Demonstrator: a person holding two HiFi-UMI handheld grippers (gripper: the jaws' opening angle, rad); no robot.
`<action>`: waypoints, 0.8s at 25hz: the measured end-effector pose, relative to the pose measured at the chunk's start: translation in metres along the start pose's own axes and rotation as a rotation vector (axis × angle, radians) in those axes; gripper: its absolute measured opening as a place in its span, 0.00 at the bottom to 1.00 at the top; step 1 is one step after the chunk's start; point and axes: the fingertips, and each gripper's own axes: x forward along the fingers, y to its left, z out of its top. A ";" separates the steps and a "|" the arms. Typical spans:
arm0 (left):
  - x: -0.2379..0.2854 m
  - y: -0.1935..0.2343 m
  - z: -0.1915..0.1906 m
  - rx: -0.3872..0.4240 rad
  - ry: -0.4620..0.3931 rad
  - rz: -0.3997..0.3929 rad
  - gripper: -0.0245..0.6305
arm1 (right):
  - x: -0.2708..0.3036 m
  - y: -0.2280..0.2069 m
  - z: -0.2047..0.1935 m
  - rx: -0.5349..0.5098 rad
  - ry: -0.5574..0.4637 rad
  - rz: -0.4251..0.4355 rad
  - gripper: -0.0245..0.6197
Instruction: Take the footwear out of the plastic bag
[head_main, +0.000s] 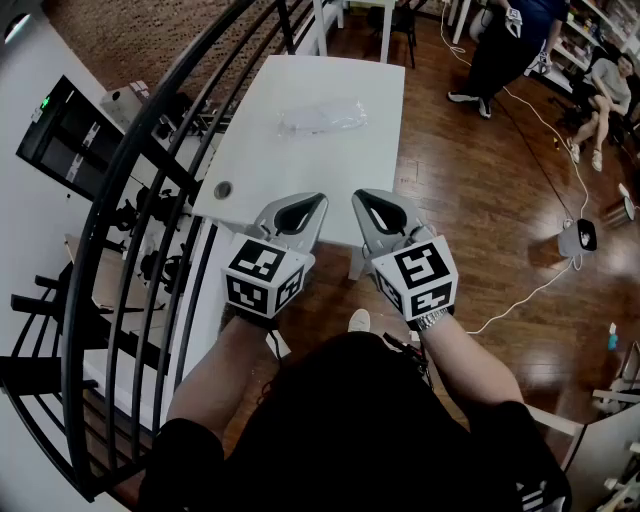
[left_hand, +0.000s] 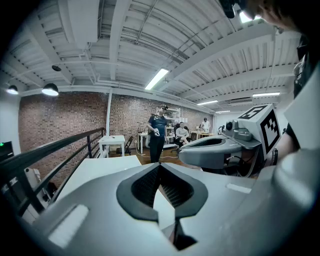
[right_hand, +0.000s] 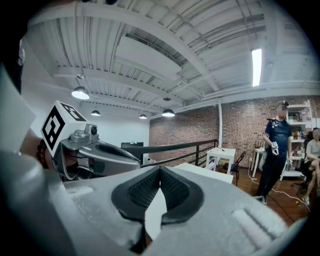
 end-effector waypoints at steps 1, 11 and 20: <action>0.008 0.001 0.002 0.000 0.005 0.004 0.06 | 0.002 -0.008 0.000 0.002 0.000 0.003 0.02; 0.062 0.015 0.017 0.020 0.041 0.044 0.06 | 0.023 -0.065 0.000 0.024 -0.006 0.038 0.02; 0.096 0.039 0.018 0.009 0.059 0.055 0.06 | 0.048 -0.094 -0.007 0.027 0.021 0.056 0.03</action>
